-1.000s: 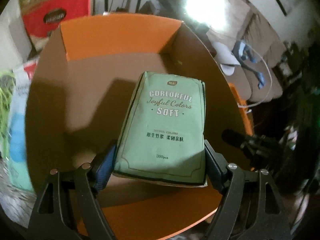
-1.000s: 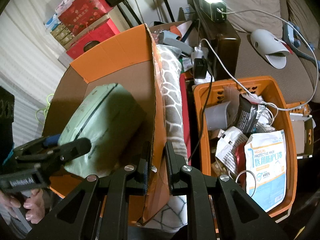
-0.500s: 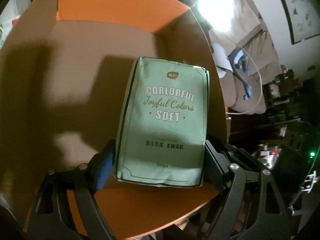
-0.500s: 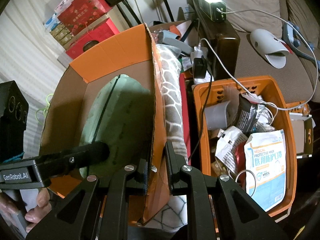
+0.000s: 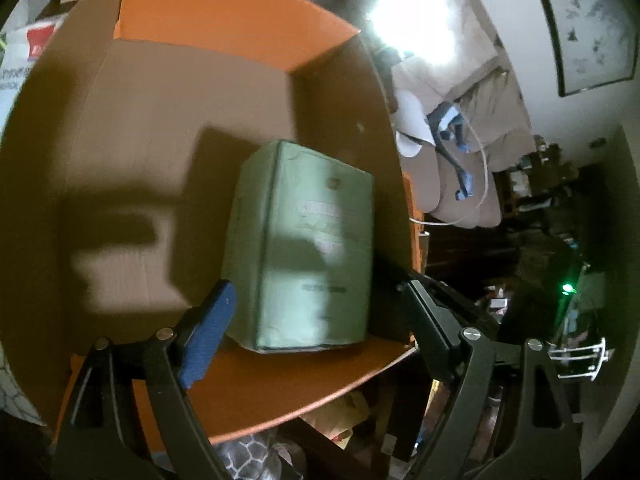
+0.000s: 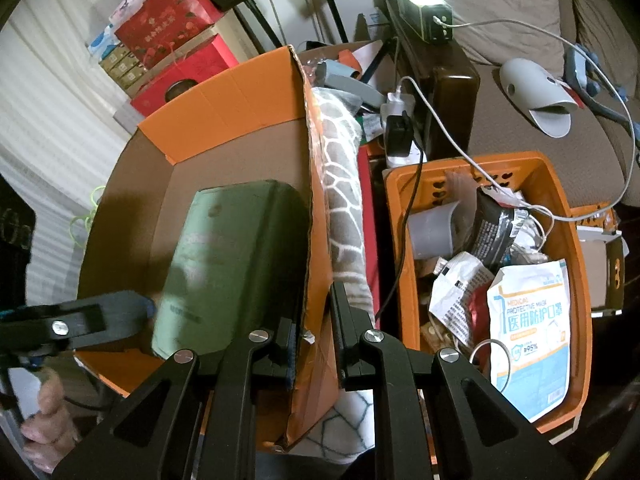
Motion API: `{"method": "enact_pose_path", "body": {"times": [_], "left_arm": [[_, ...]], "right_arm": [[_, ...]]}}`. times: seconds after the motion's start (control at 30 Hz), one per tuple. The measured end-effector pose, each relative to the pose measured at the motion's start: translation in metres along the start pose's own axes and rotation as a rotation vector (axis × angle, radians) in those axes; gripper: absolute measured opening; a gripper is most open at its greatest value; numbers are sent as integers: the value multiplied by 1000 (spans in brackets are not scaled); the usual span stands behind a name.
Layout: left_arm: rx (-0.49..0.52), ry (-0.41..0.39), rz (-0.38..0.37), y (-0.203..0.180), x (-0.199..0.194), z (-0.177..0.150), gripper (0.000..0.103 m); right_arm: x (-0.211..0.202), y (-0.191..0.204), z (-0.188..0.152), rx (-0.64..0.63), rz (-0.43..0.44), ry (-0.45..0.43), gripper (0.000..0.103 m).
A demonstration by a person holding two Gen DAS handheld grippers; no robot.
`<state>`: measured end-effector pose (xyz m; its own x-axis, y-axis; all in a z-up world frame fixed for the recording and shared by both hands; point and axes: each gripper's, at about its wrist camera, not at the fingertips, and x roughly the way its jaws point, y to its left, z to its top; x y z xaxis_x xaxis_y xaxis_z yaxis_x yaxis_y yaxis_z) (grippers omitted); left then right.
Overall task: Organize objects
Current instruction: 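Open the left gripper to release the tissue pack upright in the box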
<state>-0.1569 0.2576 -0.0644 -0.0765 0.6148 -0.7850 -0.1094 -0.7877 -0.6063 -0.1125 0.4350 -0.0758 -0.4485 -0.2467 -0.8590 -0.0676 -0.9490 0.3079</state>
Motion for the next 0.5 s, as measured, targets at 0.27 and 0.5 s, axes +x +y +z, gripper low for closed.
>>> {"method": "enact_pose_path", "body": {"times": [0.27, 0.5], "left_arm": [[106, -28, 23, -2, -36, -4, 83], [259, -137, 164, 21, -96, -13, 86]], "right_arm": [[0, 0, 0, -1, -2, 0, 13], [1, 0, -1, -4, -7, 0, 13]]}}
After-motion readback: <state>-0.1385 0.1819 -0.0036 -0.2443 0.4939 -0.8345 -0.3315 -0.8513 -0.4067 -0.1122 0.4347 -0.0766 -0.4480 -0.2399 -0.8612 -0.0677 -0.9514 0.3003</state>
